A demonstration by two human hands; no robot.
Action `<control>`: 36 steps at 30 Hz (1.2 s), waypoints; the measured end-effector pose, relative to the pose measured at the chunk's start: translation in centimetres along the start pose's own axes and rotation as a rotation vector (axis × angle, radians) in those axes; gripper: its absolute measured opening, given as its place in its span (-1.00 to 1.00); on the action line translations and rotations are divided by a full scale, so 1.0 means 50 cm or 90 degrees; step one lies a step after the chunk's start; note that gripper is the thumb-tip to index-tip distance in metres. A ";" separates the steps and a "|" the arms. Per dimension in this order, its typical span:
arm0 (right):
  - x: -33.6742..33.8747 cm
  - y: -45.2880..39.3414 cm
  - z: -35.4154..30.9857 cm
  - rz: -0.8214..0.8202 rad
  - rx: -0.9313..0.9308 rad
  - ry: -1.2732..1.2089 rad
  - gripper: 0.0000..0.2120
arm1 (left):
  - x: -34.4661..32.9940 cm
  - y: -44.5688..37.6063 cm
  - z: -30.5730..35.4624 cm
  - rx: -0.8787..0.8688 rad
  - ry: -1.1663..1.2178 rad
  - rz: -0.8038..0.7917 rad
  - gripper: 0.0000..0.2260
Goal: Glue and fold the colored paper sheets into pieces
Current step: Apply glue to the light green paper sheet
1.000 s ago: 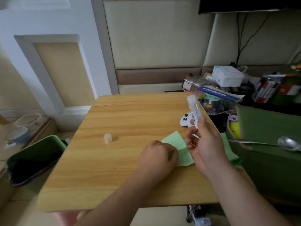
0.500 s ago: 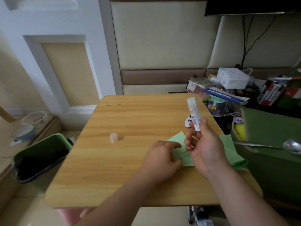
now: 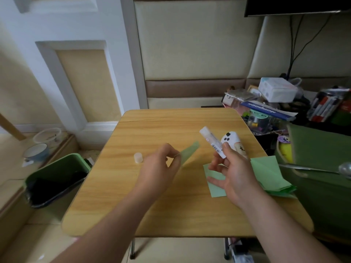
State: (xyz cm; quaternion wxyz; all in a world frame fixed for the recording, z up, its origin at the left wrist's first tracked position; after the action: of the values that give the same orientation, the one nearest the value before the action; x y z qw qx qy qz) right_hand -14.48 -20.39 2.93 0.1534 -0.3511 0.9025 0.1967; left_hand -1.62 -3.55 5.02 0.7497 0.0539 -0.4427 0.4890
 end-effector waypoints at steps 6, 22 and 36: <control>-0.003 -0.009 -0.001 -0.031 0.015 -0.016 -0.87 | 0.015 0.076 -0.001 -0.313 -0.151 -0.138 -0.93; -0.103 0.013 0.079 -0.044 -0.115 -0.164 -0.81 | -0.034 0.149 -0.032 -0.269 -0.227 -0.197 -0.73; -0.100 -0.027 0.114 -0.040 -0.061 0.074 -0.65 | 0.003 0.098 -0.087 -0.048 -0.241 -0.169 -0.55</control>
State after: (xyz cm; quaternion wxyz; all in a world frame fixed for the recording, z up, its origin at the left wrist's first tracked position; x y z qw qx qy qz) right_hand -9.24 -15.79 -0.32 0.0896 -0.3970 0.8880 0.2142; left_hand -2.77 1.31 0.76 0.7125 0.1744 -0.5822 0.3507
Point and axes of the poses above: each hand's wrist, its own y-axis away from the middle knuckle, its own x-axis out of the back of the hand, z = x × y, the point moved 7 cm from there along -y, towards the middle knuckle, and after that the axes turned 9 degrees about -y, right-handed, at the moved point
